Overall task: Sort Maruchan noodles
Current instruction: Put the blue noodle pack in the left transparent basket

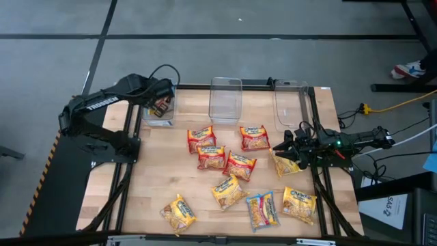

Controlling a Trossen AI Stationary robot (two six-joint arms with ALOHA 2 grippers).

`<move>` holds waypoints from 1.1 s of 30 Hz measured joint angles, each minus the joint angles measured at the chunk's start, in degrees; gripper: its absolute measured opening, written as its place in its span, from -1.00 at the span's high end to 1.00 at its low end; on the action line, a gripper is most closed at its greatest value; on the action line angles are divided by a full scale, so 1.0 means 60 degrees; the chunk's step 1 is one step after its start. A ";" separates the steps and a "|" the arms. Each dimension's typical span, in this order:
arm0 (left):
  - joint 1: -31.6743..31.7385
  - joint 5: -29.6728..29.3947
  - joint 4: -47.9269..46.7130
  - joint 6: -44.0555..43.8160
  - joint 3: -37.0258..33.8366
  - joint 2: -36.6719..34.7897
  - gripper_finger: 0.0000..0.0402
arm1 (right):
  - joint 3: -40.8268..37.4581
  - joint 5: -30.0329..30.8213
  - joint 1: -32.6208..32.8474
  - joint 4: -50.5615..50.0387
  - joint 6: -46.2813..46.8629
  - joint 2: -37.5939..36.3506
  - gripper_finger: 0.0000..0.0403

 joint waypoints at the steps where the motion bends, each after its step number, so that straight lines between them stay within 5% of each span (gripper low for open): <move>1: 0.0036 -0.0047 0.0036 0.0000 -0.0255 -0.0010 1.00 | 0.0001 0.0000 -0.0001 0.0000 0.0000 0.0000 0.22; 7: 0.0043 -0.0067 0.0779 -0.0004 -0.1179 -0.0014 1.00 | 0.0002 -0.0001 -0.0003 0.0000 0.0000 0.0000 0.22; 33: 0.0446 -0.0705 0.2040 0.1801 -0.1214 0.0327 1.00 | 0.0001 0.0029 -0.0002 0.0000 -0.0004 0.0000 0.22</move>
